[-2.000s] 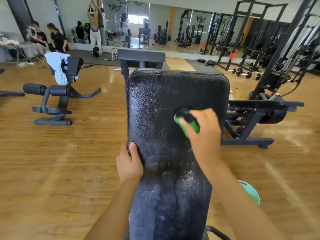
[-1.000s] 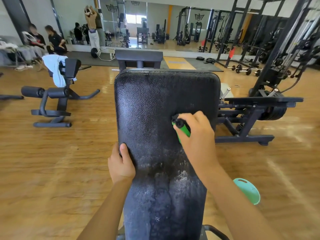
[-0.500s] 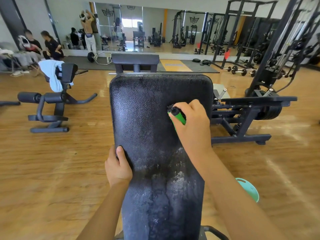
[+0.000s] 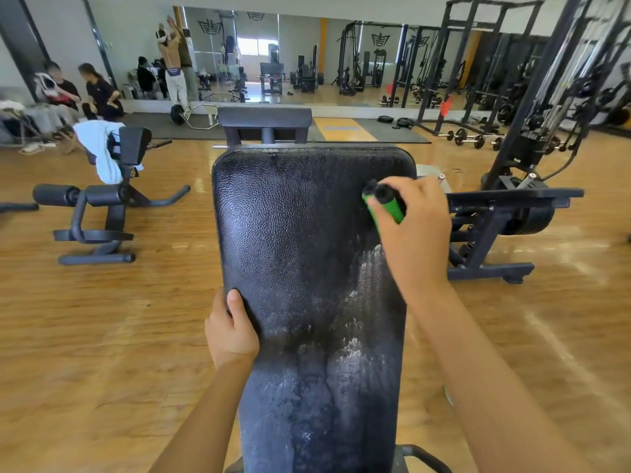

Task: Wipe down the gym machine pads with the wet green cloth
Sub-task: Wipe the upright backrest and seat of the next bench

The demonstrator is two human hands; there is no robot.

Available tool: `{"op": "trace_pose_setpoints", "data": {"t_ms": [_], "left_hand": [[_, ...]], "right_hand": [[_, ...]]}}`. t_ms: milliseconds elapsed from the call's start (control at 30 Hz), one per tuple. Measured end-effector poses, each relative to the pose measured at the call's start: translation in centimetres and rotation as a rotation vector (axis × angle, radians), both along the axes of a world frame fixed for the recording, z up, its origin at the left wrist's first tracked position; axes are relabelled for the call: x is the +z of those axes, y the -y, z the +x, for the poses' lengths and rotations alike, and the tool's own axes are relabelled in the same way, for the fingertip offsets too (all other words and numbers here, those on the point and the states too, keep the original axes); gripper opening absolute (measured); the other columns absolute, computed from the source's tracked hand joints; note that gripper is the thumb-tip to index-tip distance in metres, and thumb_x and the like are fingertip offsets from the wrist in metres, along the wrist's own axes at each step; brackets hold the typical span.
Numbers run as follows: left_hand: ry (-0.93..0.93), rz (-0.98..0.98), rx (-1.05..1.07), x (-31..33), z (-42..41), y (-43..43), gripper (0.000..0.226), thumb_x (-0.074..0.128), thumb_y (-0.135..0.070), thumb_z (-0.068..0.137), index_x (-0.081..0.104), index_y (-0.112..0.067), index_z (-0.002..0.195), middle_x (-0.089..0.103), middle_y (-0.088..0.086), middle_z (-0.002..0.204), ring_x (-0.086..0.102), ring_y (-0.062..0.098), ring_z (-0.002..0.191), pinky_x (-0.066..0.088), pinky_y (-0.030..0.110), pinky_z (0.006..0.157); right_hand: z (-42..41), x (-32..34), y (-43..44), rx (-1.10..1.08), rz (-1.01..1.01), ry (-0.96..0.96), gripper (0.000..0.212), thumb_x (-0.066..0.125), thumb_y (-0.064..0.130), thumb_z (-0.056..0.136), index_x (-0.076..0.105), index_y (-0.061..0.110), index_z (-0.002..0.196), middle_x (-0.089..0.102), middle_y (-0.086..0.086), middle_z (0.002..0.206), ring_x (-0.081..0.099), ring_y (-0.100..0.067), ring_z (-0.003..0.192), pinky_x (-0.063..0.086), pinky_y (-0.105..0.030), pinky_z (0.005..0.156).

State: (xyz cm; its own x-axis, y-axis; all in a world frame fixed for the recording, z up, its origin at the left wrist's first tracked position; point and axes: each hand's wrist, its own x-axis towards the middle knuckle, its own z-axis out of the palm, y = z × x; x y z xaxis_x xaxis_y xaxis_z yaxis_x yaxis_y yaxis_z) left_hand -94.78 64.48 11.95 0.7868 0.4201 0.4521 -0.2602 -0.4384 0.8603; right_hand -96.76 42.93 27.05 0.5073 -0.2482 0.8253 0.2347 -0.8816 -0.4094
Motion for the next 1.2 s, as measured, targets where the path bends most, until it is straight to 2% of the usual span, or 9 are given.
{"op": "trace_pose_setpoints", "data": {"t_ms": [100, 200, 333, 500, 667, 767, 900, 1067, 1200], "left_hand": [[0.011, -0.007, 0.010, 0.0, 0.1, 0.1, 0.054, 0.016, -0.055, 0.085, 0.040, -0.008, 0.074, 0.041, 0.005, 0.059, 0.037, 0.033, 0.061, 0.016, 0.038, 0.058], [0.023, 0.002, 0.022, 0.1, 0.1, 0.1, 0.054, 0.016, -0.055, 0.084, 0.041, -0.009, 0.076, 0.050, 0.023, 0.066, 0.042, 0.039, 0.065, 0.011, 0.037, 0.059], [0.020, 0.002, 0.020, -0.2, 0.2, 0.1, 0.058, 0.015, -0.057, 0.084, 0.042, -0.006, 0.076, 0.044, 0.008, 0.061, 0.038, 0.033, 0.064, 0.015, 0.038, 0.058], [0.037, -0.005, 0.008, -0.2, 0.1, 0.1, 0.055, 0.017, -0.055, 0.085, 0.042, -0.007, 0.075, 0.044, 0.008, 0.064, 0.040, 0.034, 0.065, 0.022, 0.040, 0.059], [0.026, -0.003, 0.006, 0.0, 0.1, 0.2, 0.053, 0.017, -0.054, 0.086, 0.042, -0.008, 0.075, 0.049, 0.019, 0.067, 0.045, 0.040, 0.067, 0.026, 0.043, 0.060], [0.026, 0.008, 0.007, 0.1, 0.1, 0.1, 0.051, 0.018, -0.053, 0.087, 0.040, -0.008, 0.073, 0.044, 0.012, 0.063, 0.044, 0.042, 0.065, 0.030, 0.048, 0.060], [0.025, 0.003, 0.014, -0.2, 0.3, 0.1, 0.052, 0.018, -0.053, 0.087, 0.041, -0.008, 0.075, 0.046, 0.014, 0.065, 0.044, 0.040, 0.066, 0.029, 0.046, 0.061], [0.018, -0.005, -0.001, -0.2, 0.2, 0.2, 0.055, 0.017, -0.054, 0.086, 0.042, -0.007, 0.075, 0.044, 0.010, 0.067, 0.042, 0.033, 0.067, 0.025, 0.039, 0.061], [0.006, -0.021, -0.010, -0.1, 0.1, 0.2, 0.058, 0.017, -0.054, 0.085, 0.045, -0.004, 0.076, 0.045, 0.009, 0.068, 0.041, 0.030, 0.067, 0.022, 0.036, 0.061]], "right_hand": [[0.8, -1.1, 0.5, -0.008, -0.045, 0.032, 0.021, 0.071, 0.020, 0.087, 0.068, 0.010, 0.105, 0.053, -0.011, 0.092, 0.053, -0.026, 0.086, 0.036, -0.021, 0.074], [0.0, -3.9, 0.5, 0.068, -0.083, 0.013, 0.023, 0.071, 0.018, 0.087, 0.067, 0.008, 0.108, 0.052, -0.009, 0.091, 0.053, -0.025, 0.084, 0.045, -0.029, 0.072], [-2.2, -7.3, 0.3, 0.106, -0.153, -0.070, 0.025, 0.078, 0.012, 0.080, 0.068, 0.009, 0.102, 0.051, -0.006, 0.088, 0.052, -0.023, 0.081, 0.046, -0.031, 0.068], [-3.3, -7.4, 0.9, 0.201, -0.169, -0.176, 0.022, 0.077, 0.014, 0.080, 0.069, 0.009, 0.100, 0.053, -0.004, 0.087, 0.052, -0.022, 0.081, 0.042, -0.028, 0.071], [-1.0, -2.9, 2.8, 0.067, 0.046, 0.006, 0.024, 0.069, 0.019, 0.086, 0.067, 0.008, 0.107, 0.055, -0.012, 0.097, 0.056, -0.029, 0.090, 0.035, -0.018, 0.081], [0.1, -2.7, 2.8, 0.024, 0.091, 0.029, 0.025, 0.067, 0.020, 0.089, 0.065, 0.008, 0.111, 0.055, -0.012, 0.102, 0.056, -0.029, 0.095, 0.034, -0.017, 0.084], [-1.2, -7.0, 1.5, 0.067, 0.011, -0.003, 0.026, 0.067, 0.027, 0.089, 0.066, 0.008, 0.108, 0.053, -0.005, 0.093, 0.054, -0.022, 0.084, 0.041, -0.022, 0.076], [-4.4, -12.4, 0.3, 0.163, -0.029, -0.139, 0.023, 0.077, 0.017, 0.081, 0.069, 0.010, 0.102, 0.053, -0.001, 0.085, 0.050, -0.016, 0.075, 0.039, -0.018, 0.067], [-4.4, -10.3, 0.9, 0.245, 0.184, -0.128, 0.021, 0.071, 0.027, 0.086, 0.067, 0.016, 0.103, 0.053, 0.011, 0.092, 0.053, -0.009, 0.086, 0.039, -0.010, 0.078]]}}
